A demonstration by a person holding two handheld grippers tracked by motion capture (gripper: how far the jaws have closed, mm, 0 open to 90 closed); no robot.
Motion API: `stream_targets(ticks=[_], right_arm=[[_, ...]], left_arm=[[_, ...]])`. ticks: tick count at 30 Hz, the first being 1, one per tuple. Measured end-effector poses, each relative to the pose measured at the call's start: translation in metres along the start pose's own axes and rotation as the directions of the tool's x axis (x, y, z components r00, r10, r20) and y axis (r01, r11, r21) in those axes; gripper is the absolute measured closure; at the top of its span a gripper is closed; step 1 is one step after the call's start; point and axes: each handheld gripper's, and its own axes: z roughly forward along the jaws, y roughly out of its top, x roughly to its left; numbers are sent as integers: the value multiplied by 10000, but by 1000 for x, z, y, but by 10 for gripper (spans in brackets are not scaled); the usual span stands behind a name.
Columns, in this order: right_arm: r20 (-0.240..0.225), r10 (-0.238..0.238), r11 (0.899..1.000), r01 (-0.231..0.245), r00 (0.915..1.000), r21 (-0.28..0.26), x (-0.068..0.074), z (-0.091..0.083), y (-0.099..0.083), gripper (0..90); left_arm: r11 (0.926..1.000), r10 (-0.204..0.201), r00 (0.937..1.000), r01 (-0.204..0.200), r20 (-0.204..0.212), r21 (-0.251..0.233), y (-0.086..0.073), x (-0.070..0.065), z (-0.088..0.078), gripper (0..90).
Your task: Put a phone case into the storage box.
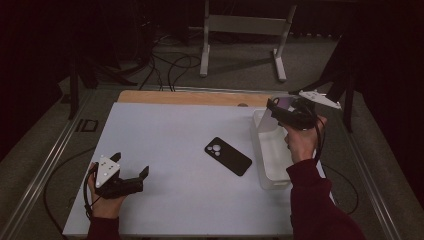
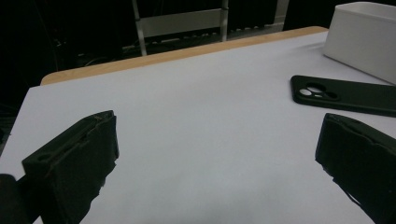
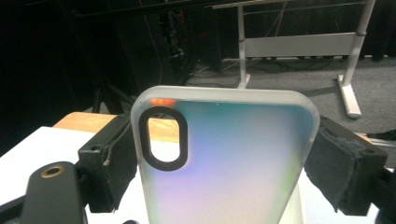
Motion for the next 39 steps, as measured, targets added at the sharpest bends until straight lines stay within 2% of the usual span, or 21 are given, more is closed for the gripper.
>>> stream_targets(ticks=[11,20,21,27,39], right_arm=[[608,-5,9999,-5,9982,157,-7,19,-1,170],[847,71,9997,-91,9964,231,-12,30,-4,170],[1020,-50,9995,17,9948,327,-14,35,-5,169],[1338,-74,9985,1,9910,543,-19,45,-9,170],[1720,-246,9945,66,9848,1041,-23,62,-16,169]], left_arm=[[10000,-15,10000,16,-42,5,0,0,-1,0],[10000,-13,10000,13,-62,13,0,0,-1,0],[10000,-26,10000,26,-68,-1,0,0,-1,0],[10000,-40,10000,40,-87,-3,0,0,-1,0],[10000,-62,9999,61,-112,-20,0,0,-1,0]])
